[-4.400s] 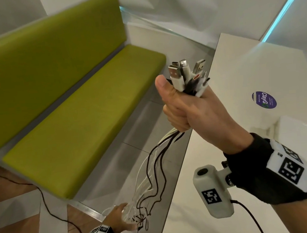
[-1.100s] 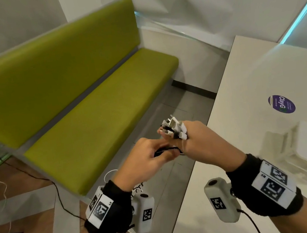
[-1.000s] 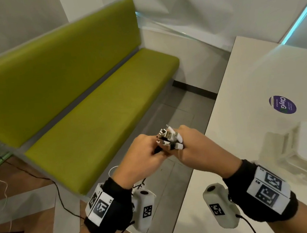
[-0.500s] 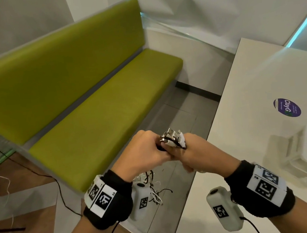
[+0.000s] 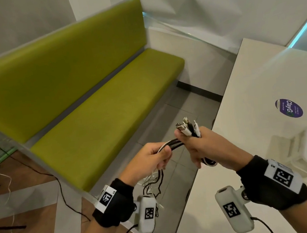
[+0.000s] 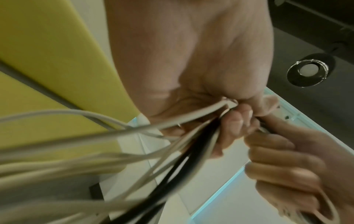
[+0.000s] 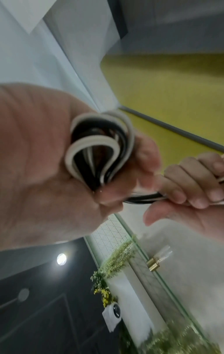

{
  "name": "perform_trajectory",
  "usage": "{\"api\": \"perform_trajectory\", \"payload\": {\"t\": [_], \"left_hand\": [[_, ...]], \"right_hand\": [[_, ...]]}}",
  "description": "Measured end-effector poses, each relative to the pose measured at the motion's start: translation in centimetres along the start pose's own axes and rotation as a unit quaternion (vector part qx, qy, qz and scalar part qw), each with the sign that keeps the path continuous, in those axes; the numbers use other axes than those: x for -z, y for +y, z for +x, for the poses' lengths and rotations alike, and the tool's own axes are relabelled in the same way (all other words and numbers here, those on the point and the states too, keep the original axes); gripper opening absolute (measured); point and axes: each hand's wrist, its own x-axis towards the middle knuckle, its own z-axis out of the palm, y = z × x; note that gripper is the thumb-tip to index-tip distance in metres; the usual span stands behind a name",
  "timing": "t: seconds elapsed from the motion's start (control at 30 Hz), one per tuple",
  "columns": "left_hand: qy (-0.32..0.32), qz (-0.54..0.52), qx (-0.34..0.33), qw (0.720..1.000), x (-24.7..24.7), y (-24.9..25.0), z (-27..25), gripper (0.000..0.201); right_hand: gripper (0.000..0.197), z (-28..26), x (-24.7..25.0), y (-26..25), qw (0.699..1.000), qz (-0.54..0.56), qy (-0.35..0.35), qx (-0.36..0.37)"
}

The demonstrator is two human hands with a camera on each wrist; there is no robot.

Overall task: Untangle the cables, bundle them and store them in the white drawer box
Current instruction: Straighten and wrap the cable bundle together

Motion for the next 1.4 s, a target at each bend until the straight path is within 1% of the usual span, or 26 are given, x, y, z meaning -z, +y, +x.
{"api": "perform_trajectory", "payload": {"t": [0.07, 0.13, 0.2, 0.23, 0.3, 0.37, 0.43, 0.5, 0.63, 0.7, 0.77, 0.83, 0.93, 1.0, 1.03, 1.1, 1.17, 1.23, 1.27, 1.33, 1.37, 1.4], "left_hand": [[0.016, -0.014, 0.001, 1.0, -0.4, -0.5, 0.1, 0.054], [0.034, -0.004, 0.011, 0.999, -0.6, -0.8, 0.2, 0.052], [0.064, -0.001, 0.018, 0.998, -1.1, -0.8, 0.2, 0.052], [0.09, -0.015, 0.02, 0.996, -1.5, -0.6, 0.3, 0.051], [0.15, -0.053, 0.019, 0.987, -2.5, -0.1, 0.7, 0.051], [0.187, -0.073, 0.018, 0.979, -3.5, 0.4, 1.0, 0.051], [0.189, -0.081, 0.015, 0.978, -4.3, 0.8, 1.2, 0.046], [0.182, -0.082, 0.017, 0.98, -4.8, 1.0, 1.4, 0.045], [0.187, -0.083, 0.026, 0.979, -4.8, 1.2, 1.8, 0.049], [0.19, -0.055, 0.027, 0.98, -4.5, 1.1, 1.8, 0.053], [0.189, -0.039, 0.031, 0.981, -4.2, 0.9, 1.7, 0.056], [0.185, -0.063, 0.03, 0.98, -3.9, 0.8, 1.5, 0.055], [0.184, -0.096, 0.016, 0.978, -3.4, 0.7, 1.0, 0.051], [0.188, -0.106, 0.016, 0.976, -3.1, 0.7, 0.9, 0.056], [0.195, -0.103, 0.018, 0.975, -3.0, 0.7, 0.9, 0.058], [0.225, -0.091, 0.032, 0.97, -3.2, 0.8, 1.0, 0.056], [0.263, -0.079, 0.034, 0.961, -3.7, 1.1, 1.0, 0.053], [0.284, -0.066, 0.012, 0.956, -4.3, 1.6, 0.9, 0.052], [0.288, -0.068, -0.003, 0.955, -4.5, 1.7, 0.9, 0.053], [0.289, -0.069, -0.024, 0.955, -4.9, 2.2, 1.0, 0.059], [0.285, -0.067, -0.026, 0.956, -5.0, 2.5, 1.1, 0.063], [0.277, -0.064, -0.024, 0.958, -4.9, 2.9, 1.2, 0.064]], "right_hand": [[0.056, -0.1, 0.3, 0.0, 0.997, 0.072, -0.011, 0.004], [0.058, 0.0, 0.5, 0.1, 0.993, 0.118, 0.01, 0.005], [0.057, 0.2, 0.4, 0.3, 0.99, 0.137, 0.045, -0.006], [0.055, 0.3, 0.2, 0.4, 0.988, 0.143, 0.06, -0.011], [0.054, 0.5, 0.0, 0.4, 0.988, 0.126, 0.086, -0.009], [0.054, 0.6, -0.1, 0.3, 0.989, 0.112, 0.099, 0.001], [0.053, 0.5, -0.1, 0.3, 0.989, 0.107, 0.106, 0.0], [0.052, 0.6, -0.4, 0.5, 0.988, 0.11, 0.109, 0.001], [0.05, 0.9, -0.7, 0.7, 0.99, 0.084, 0.113, 0.011], [0.047, 1.1, -0.6, 0.8, 0.991, 0.062, 0.116, 0.015], [0.049, 1.3, -0.6, 1.0, 0.991, 0.028, 0.129, 0.022], [0.053, 1.6, -0.7, 1.0, 0.989, 0.013, 0.146, 0.023], [0.042, 1.7, -0.9, 0.2, 0.984, 0.08, 0.153, 0.033], [0.04, 1.9, -1.1, -0.3, 0.979, 0.135, 0.15, 0.04], [0.04, 1.9, -1.3, -0.5, 0.976, 0.154, 0.151, 0.039], [0.04, 2.2, -1.8, -0.5, 0.972, 0.18, 0.146, 0.035], [0.043, 2.2, -2.3, -0.5, 0.971, 0.185, 0.146, 0.039], [0.058, 2.2, -2.5, -0.6, 0.97, 0.183, 0.155, 0.042], [0.062, 2.2, -2.5, -0.6, 0.97, 0.179, 0.161, 0.042], [0.057, 2.3, -2.6, -0.6, 0.971, 0.168, 0.166, 0.048], [0.056, 2.3, -2.8, -0.6, 0.972, 0.163, 0.163, 0.055], [0.061, 2.3, -3.0, -0.5, 0.973, 0.16, 0.156, 0.064]]}}
